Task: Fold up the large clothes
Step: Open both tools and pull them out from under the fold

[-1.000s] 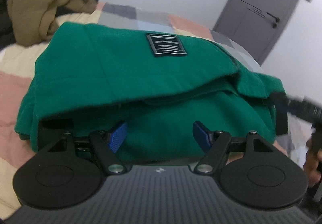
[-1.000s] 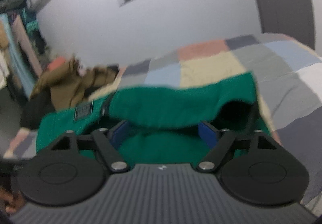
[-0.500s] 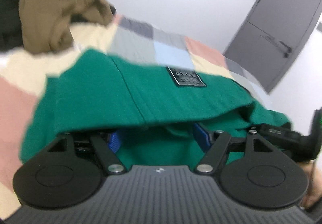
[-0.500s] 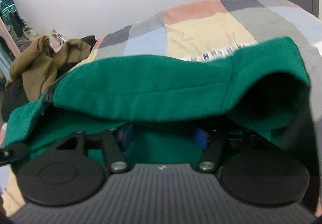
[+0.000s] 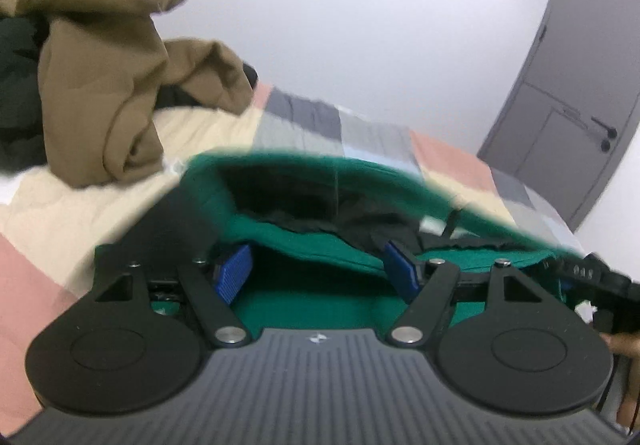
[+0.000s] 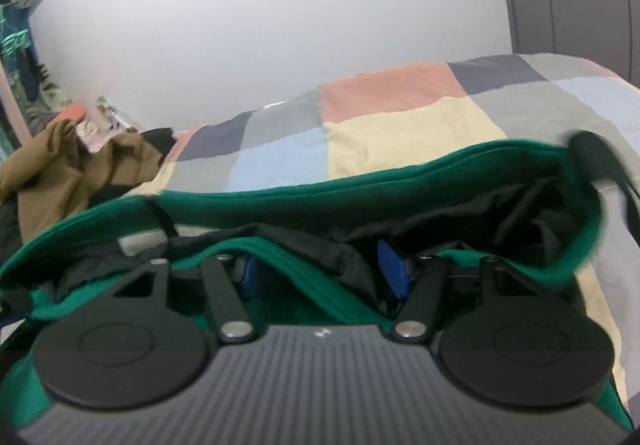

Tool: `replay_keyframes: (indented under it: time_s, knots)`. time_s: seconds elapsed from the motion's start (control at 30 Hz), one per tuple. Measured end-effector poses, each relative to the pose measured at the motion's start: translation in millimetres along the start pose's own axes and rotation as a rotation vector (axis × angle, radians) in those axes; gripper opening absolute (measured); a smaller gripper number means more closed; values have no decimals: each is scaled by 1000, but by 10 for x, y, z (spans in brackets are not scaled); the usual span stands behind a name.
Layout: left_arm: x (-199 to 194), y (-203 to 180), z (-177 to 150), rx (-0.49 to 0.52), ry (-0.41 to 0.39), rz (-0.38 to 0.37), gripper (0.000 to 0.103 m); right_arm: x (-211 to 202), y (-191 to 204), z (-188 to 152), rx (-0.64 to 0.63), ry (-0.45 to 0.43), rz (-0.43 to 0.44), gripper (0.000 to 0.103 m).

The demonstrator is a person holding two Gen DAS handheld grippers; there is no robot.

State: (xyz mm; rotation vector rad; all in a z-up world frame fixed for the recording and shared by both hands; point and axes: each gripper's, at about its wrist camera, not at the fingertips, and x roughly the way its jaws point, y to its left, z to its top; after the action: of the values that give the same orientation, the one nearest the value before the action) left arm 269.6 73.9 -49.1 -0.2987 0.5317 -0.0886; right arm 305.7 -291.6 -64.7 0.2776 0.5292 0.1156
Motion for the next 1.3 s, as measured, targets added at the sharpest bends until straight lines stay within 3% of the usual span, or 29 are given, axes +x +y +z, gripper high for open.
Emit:
replay_keyframes:
  time_s: [0.17, 0.5, 0.63, 0.8, 0.93, 1.07, 1.3]
  knots:
    - [43, 141, 77, -89, 8, -39, 77, 48, -122, 7, 23, -6, -3, 62]
    - [49, -35, -137, -31, 60, -58, 77, -488, -99, 207, -36, -178, -48, 64]
    - [-25, -177, -252, 14, 87, -80, 77, -538, -119, 102, -25, -87, -37, 64]
    - [-53, -333, -393, 116, 98, -30, 77, -307, -135, -63, -27, 56, -65, 62]
    - [26, -289, -417, 99, 124, -33, 78, 36, -202, -118, -82, 63, -150, 61]
    - [114, -269, -474, 92, 141, -33, 82, 375, -452, -247, 22, 119, -160, 61]
    - [111, -278, -515, 58, 137, -4, 83, 317, -407, -263, 20, 102, -188, 61]
